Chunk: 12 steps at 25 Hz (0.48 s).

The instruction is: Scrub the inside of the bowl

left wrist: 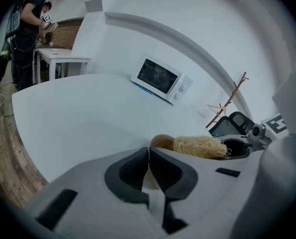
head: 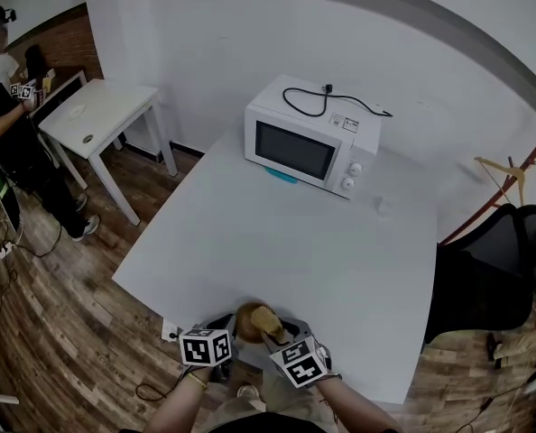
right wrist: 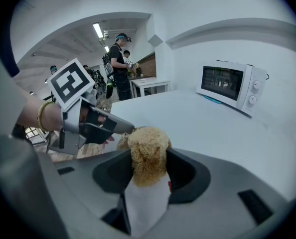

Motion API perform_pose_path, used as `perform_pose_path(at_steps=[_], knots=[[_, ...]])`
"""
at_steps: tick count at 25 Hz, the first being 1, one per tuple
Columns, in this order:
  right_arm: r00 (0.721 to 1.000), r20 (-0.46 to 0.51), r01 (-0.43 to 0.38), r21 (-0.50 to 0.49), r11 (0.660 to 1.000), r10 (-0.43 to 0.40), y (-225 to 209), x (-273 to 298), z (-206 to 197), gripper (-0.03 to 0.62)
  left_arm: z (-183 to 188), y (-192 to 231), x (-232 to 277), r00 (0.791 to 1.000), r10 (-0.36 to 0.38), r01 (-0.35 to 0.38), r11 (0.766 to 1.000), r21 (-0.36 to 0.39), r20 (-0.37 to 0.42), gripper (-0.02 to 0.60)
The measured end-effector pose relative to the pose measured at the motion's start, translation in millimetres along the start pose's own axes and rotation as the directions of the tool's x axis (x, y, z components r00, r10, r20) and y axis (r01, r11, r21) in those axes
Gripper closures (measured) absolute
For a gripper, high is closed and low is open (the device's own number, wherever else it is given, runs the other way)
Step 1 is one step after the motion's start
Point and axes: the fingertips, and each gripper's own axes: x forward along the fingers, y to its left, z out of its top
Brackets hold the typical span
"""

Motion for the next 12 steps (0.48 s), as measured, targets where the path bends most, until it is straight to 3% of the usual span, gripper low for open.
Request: perform_pose_path(at_steps=[4, 6, 7, 12], knots=[[0.999, 0.05, 0.015, 0.04, 0.999, -0.017, 4, -8, 6, 0.41, 2, 2, -4, 1.0, 0.004, -0.004, 1.0, -0.021, 0.016, 0.553], [0.997, 0.068, 0.016, 0.059, 0.998, -0.02, 7, -13, 7, 0.41, 5, 0, -7, 1.0, -0.012, 0.012, 1.0, -0.022, 0.026, 0.468], [0.997, 0.075, 0.019, 0.061, 0.998, -0.024, 8, -16, 8, 0.41, 6, -1, -10, 0.999, -0.018, 0.018, 1.0, -0.018, 0.031, 0.457], [0.992, 0.118, 0.041, 0.084, 0.996, -0.05, 14, -34, 10, 0.41, 13, -9, -31, 0.996, -0.033, 0.034, 0.999, -0.012, 0.078, 0.457]])
